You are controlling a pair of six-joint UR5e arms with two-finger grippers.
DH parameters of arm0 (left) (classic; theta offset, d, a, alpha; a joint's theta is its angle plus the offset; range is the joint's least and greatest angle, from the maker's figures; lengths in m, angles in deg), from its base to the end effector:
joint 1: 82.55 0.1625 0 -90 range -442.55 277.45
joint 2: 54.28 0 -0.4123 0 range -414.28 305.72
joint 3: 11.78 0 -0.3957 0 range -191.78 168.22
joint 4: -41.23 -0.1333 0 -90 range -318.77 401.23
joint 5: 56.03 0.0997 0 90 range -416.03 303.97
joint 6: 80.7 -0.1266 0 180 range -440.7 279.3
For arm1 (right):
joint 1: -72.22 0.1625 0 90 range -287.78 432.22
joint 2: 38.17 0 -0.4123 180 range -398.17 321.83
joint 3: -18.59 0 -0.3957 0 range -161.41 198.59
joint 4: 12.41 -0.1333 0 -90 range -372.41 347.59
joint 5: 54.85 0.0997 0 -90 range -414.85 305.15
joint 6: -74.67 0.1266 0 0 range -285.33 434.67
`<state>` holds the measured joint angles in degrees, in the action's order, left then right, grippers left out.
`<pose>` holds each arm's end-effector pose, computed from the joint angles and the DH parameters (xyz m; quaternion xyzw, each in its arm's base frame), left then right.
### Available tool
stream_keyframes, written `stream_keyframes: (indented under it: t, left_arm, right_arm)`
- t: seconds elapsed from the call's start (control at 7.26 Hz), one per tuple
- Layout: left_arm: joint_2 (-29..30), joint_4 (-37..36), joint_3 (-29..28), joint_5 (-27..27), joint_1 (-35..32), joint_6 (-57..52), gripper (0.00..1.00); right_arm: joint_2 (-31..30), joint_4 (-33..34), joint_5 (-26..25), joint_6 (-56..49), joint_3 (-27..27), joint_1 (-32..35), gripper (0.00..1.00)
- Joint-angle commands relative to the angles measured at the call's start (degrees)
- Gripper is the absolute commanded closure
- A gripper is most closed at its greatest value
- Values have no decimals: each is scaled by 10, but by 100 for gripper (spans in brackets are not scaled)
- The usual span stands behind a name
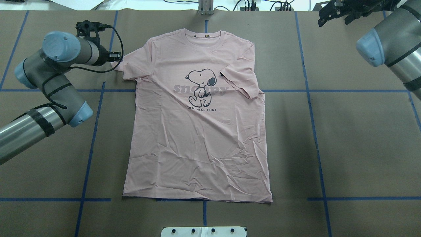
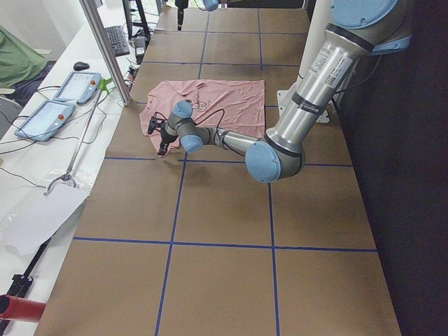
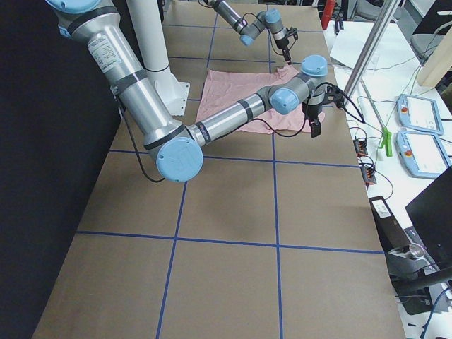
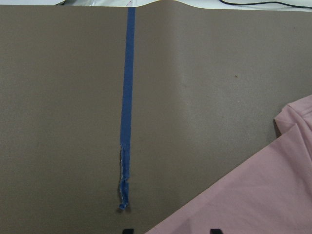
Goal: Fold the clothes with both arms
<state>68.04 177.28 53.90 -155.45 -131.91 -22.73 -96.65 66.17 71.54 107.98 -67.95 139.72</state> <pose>0.4173 -0.6591 0.4485 0.2398 0.3910 -0.0969 0.8833 -0.2166 -0.6750 0.3431 0.1460 -0.4099 -0.0208 0.9001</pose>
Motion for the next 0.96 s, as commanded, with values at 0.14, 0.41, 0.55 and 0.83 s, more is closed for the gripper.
stream_keyframes:
  t: [0.14,0.41,0.55,0.83]
  left_arm:
    - [2,12,-20,3,6,-1,43]
    - [3,25,-33,3,7,-1,44]
    - [3,25,-34,3,7,-1,45]
    - [5,34,-34,3,6,2,83]
  right_arm:
    - [-1,-1,0,0,1,0,0]
    - [-1,-1,0,0,1,0,0]
    - [-1,-1,0,0,1,0,0]
    - [-1,-1,0,0,1,0,0]
